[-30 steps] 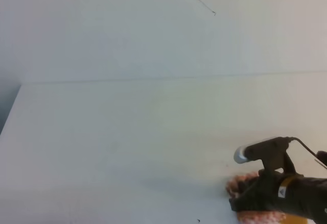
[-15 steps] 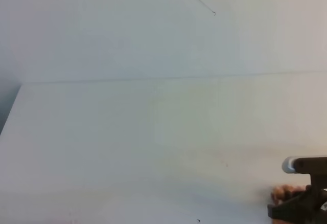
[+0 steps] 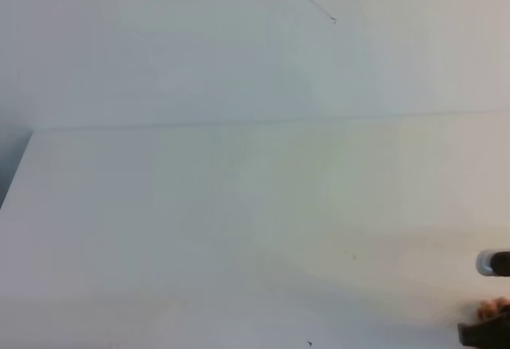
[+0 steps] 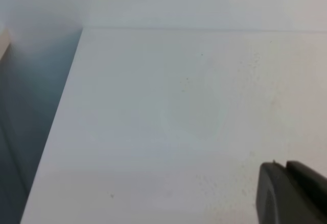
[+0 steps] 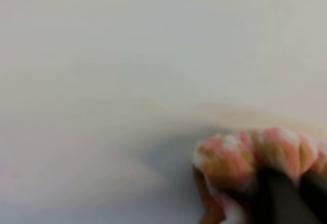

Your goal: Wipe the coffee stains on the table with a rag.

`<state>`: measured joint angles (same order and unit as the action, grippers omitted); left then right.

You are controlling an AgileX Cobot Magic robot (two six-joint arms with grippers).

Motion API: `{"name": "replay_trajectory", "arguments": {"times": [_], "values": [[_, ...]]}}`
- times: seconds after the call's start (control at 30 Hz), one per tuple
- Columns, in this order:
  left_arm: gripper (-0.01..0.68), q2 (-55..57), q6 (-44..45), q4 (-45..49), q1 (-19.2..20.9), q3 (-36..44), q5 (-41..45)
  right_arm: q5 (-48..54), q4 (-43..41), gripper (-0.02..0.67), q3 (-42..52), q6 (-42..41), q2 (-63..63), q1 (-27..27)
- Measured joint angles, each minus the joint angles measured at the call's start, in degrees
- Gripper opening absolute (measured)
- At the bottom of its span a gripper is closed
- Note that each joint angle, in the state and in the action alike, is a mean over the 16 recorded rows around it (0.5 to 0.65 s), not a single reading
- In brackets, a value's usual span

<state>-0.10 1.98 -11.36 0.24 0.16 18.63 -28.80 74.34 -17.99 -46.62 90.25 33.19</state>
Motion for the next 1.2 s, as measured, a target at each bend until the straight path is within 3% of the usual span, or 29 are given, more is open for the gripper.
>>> {"name": "replay_trajectory", "arguments": {"times": [0.23, 0.8, 1.2], "values": [[-0.001, -0.10, 0.00, 0.00, 0.00, 0.16, -0.06, 0.92, 3.08, 0.029, -2.20, -5.57, 0.20, -1.39], [-0.001, 0.10, 0.00, 0.00, 0.00, -0.16, 0.06, 18.50, -3.77, 0.031, -19.14, -7.93, -1.24, -4.29], [-0.001, 0.10, 0.00, 0.00, 0.00, -0.16, 0.06, 16.89, -3.58, 0.031, -21.27, -15.67, -2.54, -4.39]]}}
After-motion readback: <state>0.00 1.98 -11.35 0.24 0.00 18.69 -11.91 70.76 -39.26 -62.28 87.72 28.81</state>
